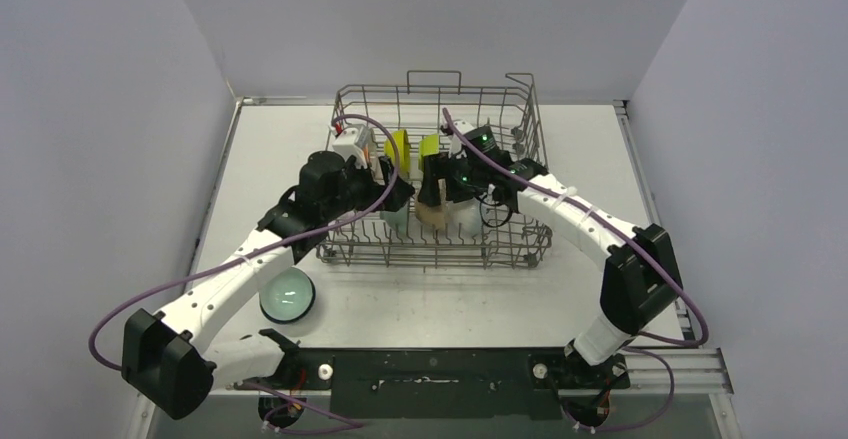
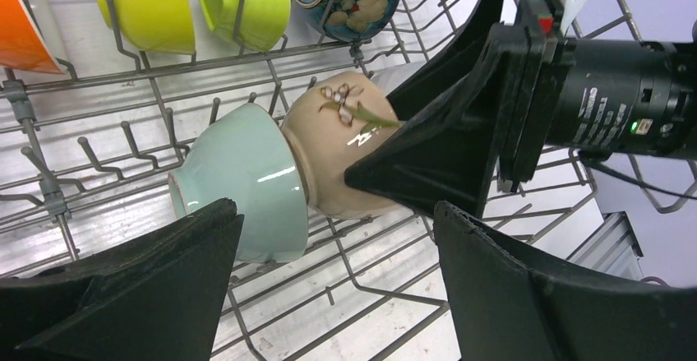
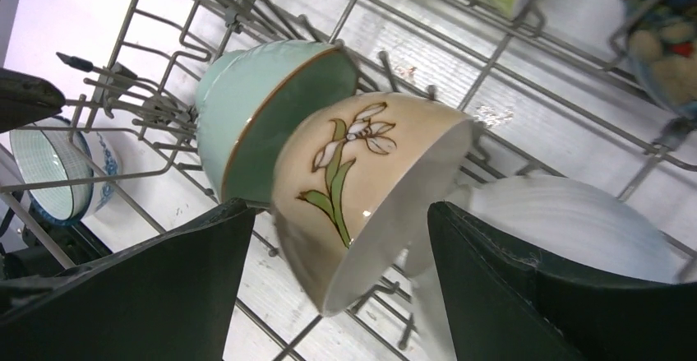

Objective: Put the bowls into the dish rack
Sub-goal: Place the bowl in the dish rack, then pick up the bowl from the center of the board.

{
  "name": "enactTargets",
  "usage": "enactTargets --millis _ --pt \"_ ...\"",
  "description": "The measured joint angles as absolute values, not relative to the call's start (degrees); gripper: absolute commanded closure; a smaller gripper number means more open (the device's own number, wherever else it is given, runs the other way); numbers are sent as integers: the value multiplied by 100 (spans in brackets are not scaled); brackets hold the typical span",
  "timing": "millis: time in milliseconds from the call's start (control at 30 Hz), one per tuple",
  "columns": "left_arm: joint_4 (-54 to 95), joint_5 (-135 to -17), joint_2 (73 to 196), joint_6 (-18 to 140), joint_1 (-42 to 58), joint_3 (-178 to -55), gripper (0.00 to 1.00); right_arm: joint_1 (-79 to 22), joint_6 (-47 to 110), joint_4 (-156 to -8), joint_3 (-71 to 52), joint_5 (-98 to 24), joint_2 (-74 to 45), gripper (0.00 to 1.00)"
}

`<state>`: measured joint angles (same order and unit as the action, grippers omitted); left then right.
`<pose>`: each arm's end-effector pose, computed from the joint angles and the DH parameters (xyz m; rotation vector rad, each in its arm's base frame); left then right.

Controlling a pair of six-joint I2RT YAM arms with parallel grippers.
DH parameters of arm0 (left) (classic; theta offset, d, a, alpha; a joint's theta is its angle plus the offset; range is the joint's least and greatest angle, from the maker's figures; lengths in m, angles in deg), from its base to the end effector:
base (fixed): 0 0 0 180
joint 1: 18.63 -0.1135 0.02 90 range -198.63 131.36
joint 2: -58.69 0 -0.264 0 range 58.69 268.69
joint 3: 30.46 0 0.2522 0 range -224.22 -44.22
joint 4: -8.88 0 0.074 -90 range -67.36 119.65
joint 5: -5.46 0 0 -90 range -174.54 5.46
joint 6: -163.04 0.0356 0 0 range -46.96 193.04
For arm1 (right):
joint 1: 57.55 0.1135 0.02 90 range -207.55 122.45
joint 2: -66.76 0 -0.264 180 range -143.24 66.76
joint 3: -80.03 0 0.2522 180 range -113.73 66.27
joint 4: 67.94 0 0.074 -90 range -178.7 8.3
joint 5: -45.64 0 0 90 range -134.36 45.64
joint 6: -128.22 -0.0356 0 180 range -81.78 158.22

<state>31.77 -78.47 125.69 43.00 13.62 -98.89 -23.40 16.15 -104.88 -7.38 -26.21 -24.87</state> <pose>0.2270 -0.1477 0.3228 0.1126 2.0308 -0.8085 0.2919 0.2114 0.2879 -0.4249 2.3642 0.8501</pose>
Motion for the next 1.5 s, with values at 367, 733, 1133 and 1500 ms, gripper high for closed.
enactTargets --millis 367,733,1133,1500 --pt "3179 -7845 12477 4250 1254 -9793 15 -1866 1720 -10890 -915 -3211 -2688 29" --pt "3155 -7806 12451 4176 1187 -9690 14 -1853 1926 -10800 -932 -3318 -2448 12" --pt "3391 -7874 13225 4071 1099 -9688 34 -1942 1946 -10608 -923 -3300 -2127 36" --pt "3356 -7725 13673 4068 1104 -9730 55 -2008 1913 -10464 -853 -3257 -2511 75"
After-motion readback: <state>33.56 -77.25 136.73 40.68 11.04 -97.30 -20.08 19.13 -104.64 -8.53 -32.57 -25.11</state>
